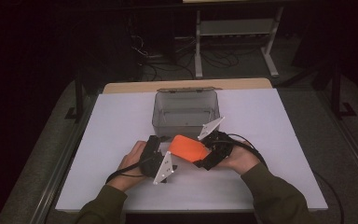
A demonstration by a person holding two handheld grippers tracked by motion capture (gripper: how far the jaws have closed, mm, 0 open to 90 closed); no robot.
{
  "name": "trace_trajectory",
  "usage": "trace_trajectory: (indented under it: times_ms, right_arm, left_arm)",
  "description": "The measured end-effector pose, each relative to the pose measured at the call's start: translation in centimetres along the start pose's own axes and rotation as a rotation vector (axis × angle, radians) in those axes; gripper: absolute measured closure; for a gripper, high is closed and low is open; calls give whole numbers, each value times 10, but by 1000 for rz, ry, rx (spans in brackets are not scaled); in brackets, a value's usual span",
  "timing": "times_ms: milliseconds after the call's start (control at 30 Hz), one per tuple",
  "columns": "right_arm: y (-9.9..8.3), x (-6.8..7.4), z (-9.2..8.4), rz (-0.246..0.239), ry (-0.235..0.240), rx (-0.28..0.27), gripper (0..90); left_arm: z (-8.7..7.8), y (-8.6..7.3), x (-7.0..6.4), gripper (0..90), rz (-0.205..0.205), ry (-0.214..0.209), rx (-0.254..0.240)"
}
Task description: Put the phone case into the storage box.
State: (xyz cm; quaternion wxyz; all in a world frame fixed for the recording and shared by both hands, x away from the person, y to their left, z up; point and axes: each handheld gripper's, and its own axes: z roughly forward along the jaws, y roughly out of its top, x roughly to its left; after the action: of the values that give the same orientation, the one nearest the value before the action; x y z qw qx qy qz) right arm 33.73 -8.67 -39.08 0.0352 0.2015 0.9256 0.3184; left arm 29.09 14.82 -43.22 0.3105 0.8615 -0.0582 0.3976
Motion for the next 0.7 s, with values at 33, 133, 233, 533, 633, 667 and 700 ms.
trace_trajectory:
  times_ms: [33, 133, 233, 533, 633, 667, 700]
  right_arm:
    - [0, 0, 0, -2, -1, 0, 147]
    - [0, 0, 0, -3, 0, -1, 147]
    - [0, 0, 0, -3, -1, 0, 148]
    - [0, 0, 1, -4, -3, 1, 148]
    - [0, 0, 1, -4, -2, 1, 147]
    - [0, 0, 1, -4, -3, 1, 147]
    - [0, 0, 0, -3, -3, 1, 148]
  left_arm:
    - [0, 0, -1, 0, -3, 3, -5]
    - [0, 0, -1, 0, 23, 14, 8]
    - [0, 1, -1, 0, 46, 22, 16]
    - [0, 2, -3, 0, 74, 39, 22]
    - [0, 2, -3, 0, 86, 44, 30]
    - [0, 2, -3, 0, 91, 47, 30]
    - [0, 2, -3, 0, 97, 48, 33]
